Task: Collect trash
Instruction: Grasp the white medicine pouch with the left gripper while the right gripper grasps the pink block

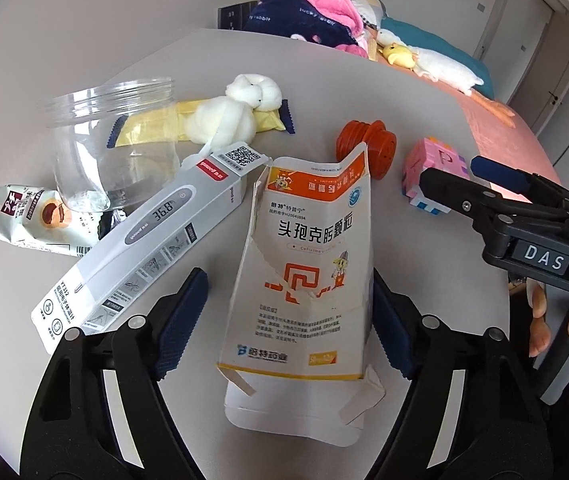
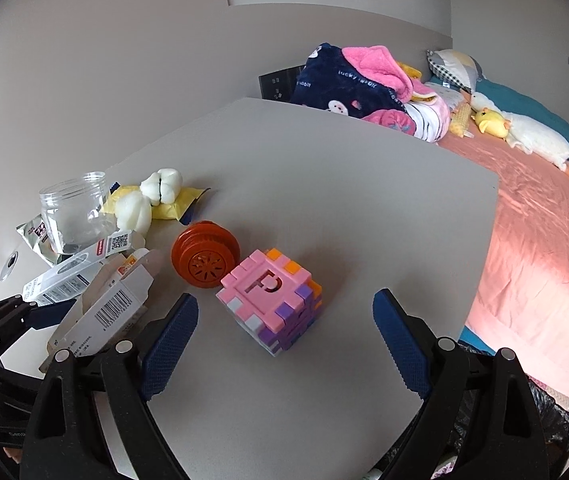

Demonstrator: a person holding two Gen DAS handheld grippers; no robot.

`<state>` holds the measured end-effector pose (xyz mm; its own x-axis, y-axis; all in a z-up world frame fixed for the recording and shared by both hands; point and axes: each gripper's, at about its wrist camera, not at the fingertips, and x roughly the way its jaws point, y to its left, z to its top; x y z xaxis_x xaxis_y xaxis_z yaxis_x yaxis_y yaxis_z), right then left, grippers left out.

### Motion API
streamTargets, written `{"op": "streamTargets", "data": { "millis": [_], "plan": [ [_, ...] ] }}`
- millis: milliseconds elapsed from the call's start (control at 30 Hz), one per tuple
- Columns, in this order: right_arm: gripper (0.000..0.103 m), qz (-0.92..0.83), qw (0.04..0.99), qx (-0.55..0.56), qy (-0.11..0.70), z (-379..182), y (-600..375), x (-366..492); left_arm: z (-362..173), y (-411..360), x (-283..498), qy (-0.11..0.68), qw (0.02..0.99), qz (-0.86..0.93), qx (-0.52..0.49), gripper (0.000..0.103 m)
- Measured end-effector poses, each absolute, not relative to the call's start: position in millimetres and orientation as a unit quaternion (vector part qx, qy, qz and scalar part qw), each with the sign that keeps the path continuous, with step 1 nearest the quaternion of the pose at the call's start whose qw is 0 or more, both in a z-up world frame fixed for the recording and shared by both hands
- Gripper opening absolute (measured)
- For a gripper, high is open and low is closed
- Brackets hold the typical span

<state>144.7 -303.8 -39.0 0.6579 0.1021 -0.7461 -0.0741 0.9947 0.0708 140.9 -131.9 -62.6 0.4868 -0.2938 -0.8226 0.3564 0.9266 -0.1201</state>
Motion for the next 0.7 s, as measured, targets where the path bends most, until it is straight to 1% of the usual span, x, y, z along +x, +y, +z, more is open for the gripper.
{"op": "streamTargets", "data": {
  "millis": [67,100,133,167,200,267,300,400,500,700],
  "plan": [
    [0.090,0.046,0.909,0.009,0.414,-42,-301,149,-63,-130,139,0.464,0.865,-0.186,0.036,0.067],
    [0.087,0.046,0.907,0.005,0.418,-44,-299,152,-63,-130,138,0.462,0.866,-0.184,0.042,0.067],
    [0.078,0.046,0.905,0.002,0.423,-46,-298,154,-64,-132,137,0.462,0.866,-0.184,0.050,0.066],
    [0.071,0.045,0.902,-0.002,0.429,-50,-297,156,-64,-133,136,0.461,0.867,-0.182,0.059,0.065],
    [0.057,0.047,0.899,-0.003,0.436,-53,-296,157,-64,-134,134,0.460,0.868,-0.178,0.067,0.065],
    [0.056,0.044,0.901,-0.006,0.430,-54,-295,155,-64,-133,134,0.459,0.870,-0.170,0.060,0.061],
    [0.056,0.046,0.902,-0.004,0.429,-54,-295,154,-63,-132,136,0.458,0.870,-0.172,0.049,0.054],
    [0.056,0.050,0.903,0.012,0.426,-54,-298,148,-61,-122,139,0.462,0.867,-0.187,0.000,0.048],
    [0.056,0.052,0.903,0.025,0.425,-53,-302,143,-59,-118,137,0.455,0.871,-0.182,-0.006,0.045],
    [0.056,0.052,0.906,0.038,0.418,-45,-305,133,-57,-119,132,0.453,0.872,-0.184,-0.005,0.044]
  ]
}}
